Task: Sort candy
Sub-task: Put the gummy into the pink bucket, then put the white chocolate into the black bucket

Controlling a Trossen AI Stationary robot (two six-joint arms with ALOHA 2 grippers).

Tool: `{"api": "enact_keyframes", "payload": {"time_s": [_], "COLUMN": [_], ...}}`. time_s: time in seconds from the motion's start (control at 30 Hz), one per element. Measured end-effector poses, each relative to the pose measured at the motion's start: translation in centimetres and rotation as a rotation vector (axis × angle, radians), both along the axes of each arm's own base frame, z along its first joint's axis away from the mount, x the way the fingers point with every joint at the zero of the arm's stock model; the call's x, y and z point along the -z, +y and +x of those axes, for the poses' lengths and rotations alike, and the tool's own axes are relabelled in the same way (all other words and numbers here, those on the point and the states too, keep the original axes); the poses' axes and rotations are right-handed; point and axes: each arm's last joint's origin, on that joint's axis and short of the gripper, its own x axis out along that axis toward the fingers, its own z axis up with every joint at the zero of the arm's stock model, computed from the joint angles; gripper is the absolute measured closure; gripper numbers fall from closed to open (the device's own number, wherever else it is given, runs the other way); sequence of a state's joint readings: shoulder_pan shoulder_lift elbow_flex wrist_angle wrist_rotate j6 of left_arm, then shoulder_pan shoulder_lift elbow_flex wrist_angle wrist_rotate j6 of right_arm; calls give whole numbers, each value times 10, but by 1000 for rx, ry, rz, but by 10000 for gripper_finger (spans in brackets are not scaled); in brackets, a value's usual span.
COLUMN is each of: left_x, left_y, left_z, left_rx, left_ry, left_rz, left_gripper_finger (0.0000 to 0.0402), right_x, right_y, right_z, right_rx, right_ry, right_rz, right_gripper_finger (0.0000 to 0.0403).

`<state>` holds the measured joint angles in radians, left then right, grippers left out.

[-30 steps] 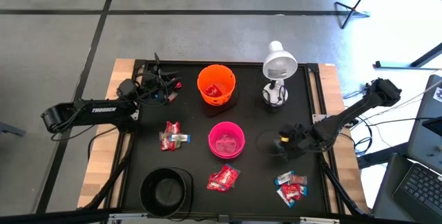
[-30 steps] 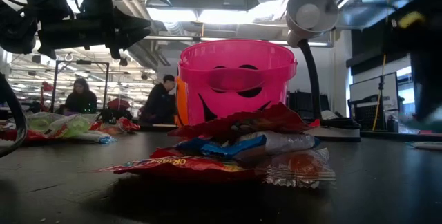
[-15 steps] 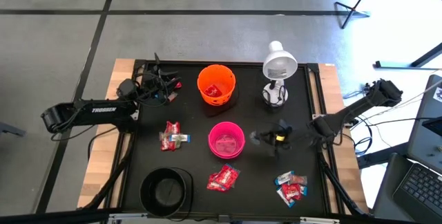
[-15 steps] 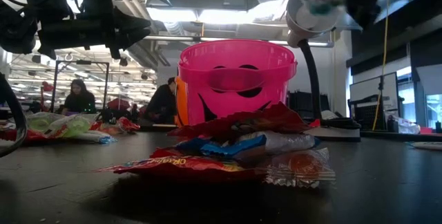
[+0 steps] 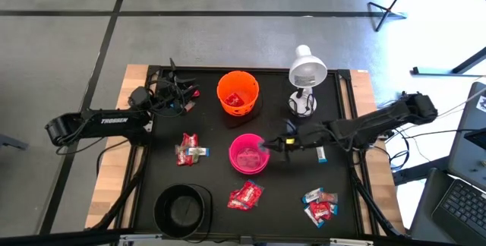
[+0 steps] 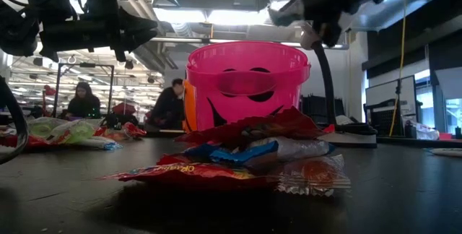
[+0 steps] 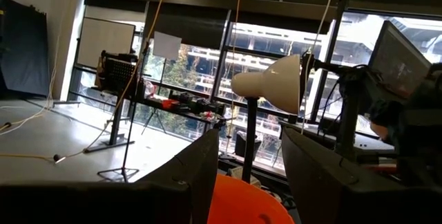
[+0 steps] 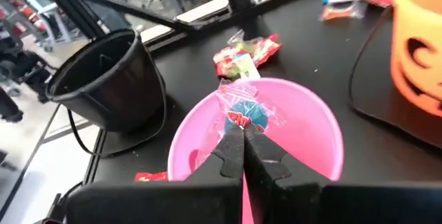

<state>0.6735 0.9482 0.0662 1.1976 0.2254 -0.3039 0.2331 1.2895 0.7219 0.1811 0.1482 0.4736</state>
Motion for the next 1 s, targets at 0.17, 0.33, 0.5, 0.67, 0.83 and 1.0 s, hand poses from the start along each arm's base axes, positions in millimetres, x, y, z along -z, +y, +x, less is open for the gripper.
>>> {"api": "enact_keyframes", "payload": {"time_s": [0.17, 0.33, 0.5, 0.67, 0.83, 1.0], "left_x": [0, 0, 0, 0, 0, 0], "left_y": [0, 0, 0, 0, 0, 0], "left_z": [0, 0, 0, 0, 0, 0], "left_rx": [0, 0, 0, 0, 0, 0], "left_ry": [0, 0, 0, 0, 0, 0], "left_rz": [0, 0, 0, 0, 0, 0], "left_gripper_finger": [250, 250, 250, 250, 250, 250], "right_x": [9, 10, -1, -26, -45, -43], "right_y": [-5, -4, -2, -2, 8, 16], "right_z": [12, 15, 18, 3, -36, -79], "right_rx": [-24, -32, -68, -67, 90, 223], "right_ry": [-12, -29, -9, 272, 518, 632], "right_rz": [17, 14, 6, -25, -121, -99], "right_gripper_finger": [401, 362, 284, 238, 234, 234]}}
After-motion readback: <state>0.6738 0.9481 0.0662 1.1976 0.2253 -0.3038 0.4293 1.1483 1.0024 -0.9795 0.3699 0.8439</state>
